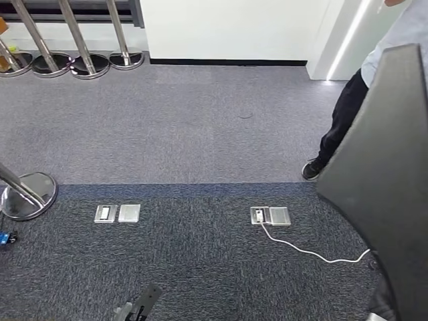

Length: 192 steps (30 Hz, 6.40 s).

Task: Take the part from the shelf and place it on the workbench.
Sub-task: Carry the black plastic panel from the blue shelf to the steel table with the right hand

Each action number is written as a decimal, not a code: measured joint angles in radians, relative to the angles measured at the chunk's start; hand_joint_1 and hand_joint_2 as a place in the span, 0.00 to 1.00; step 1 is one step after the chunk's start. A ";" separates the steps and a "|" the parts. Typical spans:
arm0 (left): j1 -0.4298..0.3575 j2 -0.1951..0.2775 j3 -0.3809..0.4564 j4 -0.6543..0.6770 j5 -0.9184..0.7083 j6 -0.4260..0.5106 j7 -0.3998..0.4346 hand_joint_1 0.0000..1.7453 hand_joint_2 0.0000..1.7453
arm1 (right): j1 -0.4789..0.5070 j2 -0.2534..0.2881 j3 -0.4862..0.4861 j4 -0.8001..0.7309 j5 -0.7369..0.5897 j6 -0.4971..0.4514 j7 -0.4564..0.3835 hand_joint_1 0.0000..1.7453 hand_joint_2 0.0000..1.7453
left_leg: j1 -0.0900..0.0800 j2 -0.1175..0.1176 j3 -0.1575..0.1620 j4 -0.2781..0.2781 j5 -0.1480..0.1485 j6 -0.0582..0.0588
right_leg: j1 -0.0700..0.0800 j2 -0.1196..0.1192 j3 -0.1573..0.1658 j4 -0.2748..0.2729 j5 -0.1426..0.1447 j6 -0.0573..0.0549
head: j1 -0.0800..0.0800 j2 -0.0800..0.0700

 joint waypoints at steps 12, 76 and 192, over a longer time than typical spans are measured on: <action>0.002 -0.001 0.000 0.000 0.000 -0.001 0.001 0.00 1.00 | -0.004 0.000 -0.001 0.003 0.000 0.000 0.000 1.00 1.00 | -0.001 -0.066 -0.131 0.229 -0.061 -0.021 | 0.007 0.121 0.042 -0.047 -0.006 -0.055 | -0.007 0.000; 0.004 0.002 0.014 0.000 0.018 -0.015 0.002 0.00 1.00 | -0.009 -0.011 0.008 0.012 -0.008 0.001 0.015 1.00 1.00 | 0.006 -0.115 -0.050 0.056 0.015 -0.020 | 0.000 0.160 0.042 -0.037 -0.018 -0.047 | -0.002 0.000; -0.009 0.015 0.010 0.000 -0.013 -0.087 -0.018 0.00 1.00 | -0.036 -0.027 0.010 0.041 0.014 0.001 0.018 1.00 1.00 | 0.005 -0.035 0.049 -0.053 -0.007 -0.032 | -0.019 0.056 0.028 -0.042 -0.009 -0.004 | 0.002 0.000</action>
